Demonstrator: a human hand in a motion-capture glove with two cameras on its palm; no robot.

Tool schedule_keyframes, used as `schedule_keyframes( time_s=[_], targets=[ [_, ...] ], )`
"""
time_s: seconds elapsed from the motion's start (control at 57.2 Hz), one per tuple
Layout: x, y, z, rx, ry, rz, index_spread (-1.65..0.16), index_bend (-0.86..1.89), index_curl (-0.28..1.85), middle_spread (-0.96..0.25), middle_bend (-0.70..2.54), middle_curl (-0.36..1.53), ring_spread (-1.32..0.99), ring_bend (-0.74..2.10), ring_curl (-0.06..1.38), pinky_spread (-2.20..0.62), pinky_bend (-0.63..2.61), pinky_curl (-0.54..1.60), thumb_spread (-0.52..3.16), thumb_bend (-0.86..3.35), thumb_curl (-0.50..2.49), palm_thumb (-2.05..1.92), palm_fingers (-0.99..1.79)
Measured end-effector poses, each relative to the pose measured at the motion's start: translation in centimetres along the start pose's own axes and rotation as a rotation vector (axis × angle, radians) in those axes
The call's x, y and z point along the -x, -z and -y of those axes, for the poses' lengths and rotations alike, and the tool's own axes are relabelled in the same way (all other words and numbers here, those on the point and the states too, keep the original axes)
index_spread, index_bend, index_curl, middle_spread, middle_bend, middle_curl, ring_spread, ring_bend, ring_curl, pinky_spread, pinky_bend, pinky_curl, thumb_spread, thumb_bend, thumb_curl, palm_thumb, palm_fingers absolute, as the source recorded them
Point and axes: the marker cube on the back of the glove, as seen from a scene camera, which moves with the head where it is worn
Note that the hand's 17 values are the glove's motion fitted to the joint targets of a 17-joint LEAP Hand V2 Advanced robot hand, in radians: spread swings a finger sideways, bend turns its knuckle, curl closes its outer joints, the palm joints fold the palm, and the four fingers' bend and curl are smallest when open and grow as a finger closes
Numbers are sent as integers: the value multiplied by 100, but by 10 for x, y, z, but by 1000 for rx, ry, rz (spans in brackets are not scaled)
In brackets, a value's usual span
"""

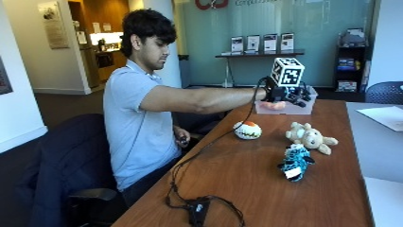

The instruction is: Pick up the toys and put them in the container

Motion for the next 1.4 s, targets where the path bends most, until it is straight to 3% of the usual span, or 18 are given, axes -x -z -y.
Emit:
schedule_keyframes(
  time_s=[0.332,0.525,0.577,0.63,0.682,0.77,0.997,1.242,1.399],
  targets=[
    [-230,-8,-89,130,-418,-122,-33,16,26,2,15,26,0,22,23,8,85,31,146,7,39,11,-12],
    [-275,-48,-106,172,-433,-188,-33,8,23,1,17,26,0,21,24,6,95,34,157,17,41,29,-10],
    [-279,-54,-106,124,-419,-211,-33,3,19,1,23,28,-1,30,27,2,100,35,161,22,42,35,-1],
    [-280,-56,-104,29,-403,-185,-32,-14,8,-1,36,33,-7,59,34,-12,115,39,166,30,43,43,29],
    [-278,-53,-102,-65,-373,-126,-32,-13,2,-3,46,36,-13,82,38,-21,127,40,165,37,46,52,51],
    [-266,-41,-95,-192,-345,5,-32,3,-1,-4,57,41,-18,109,48,-29,135,44,159,46,52,68,78],
    [-162,8,-59,-357,-161,240,-29,15,3,-3,66,51,-21,123,58,-37,135,47,148,49,63,84,80],
    [11,17,-5,-301,83,373,-26,18,8,-1,60,56,-22,122,59,-38,137,47,136,47,72,89,82],
    [100,2,21,-178,109,418,-25,18,12,0,55,60,-23,122,60,-39,138,48,130,45,77,90,82]
  ],
)
